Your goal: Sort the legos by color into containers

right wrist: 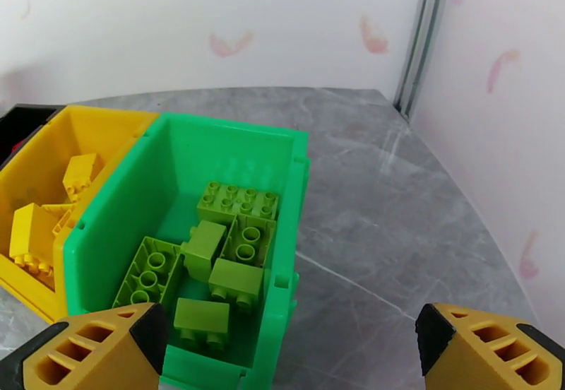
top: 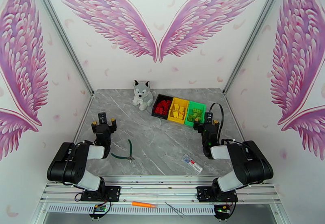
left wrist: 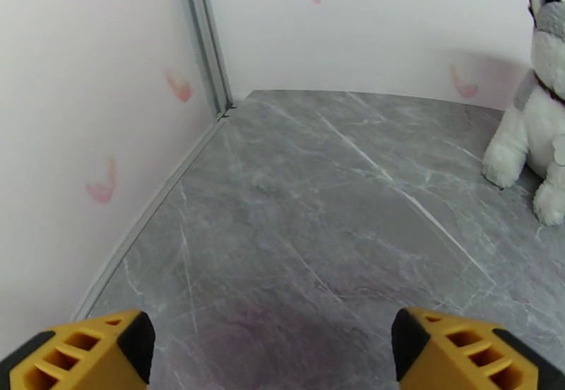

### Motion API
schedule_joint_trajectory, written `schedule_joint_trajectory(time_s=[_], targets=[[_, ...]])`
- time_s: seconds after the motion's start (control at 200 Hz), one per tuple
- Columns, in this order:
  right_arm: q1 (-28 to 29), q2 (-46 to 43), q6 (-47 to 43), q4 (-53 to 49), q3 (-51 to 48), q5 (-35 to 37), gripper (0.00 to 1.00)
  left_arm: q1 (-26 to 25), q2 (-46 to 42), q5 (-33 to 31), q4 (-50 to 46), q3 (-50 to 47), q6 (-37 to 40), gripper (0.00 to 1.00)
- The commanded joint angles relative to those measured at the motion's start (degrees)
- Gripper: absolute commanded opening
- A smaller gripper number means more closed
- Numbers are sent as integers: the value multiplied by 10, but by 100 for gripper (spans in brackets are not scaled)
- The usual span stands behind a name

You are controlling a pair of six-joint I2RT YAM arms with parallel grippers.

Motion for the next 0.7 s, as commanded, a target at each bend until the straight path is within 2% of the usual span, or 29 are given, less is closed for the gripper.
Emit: schedule_joint_trajectory(time_s=[0.0,0.135,0.395,0.695], targets=[[-6,3,15,-8,10,-27,99,4,4,20,5,10,-12,99],[-4,6,8,1,9,-27,99,14,1,39,-5,12,-19,99],[-4,4,9,-7,11,-28,99,-2,4,5,13,6,-8,99],[-6,3,11,-11,12,-35,99,-3,4,4,12,6,-8,99]])
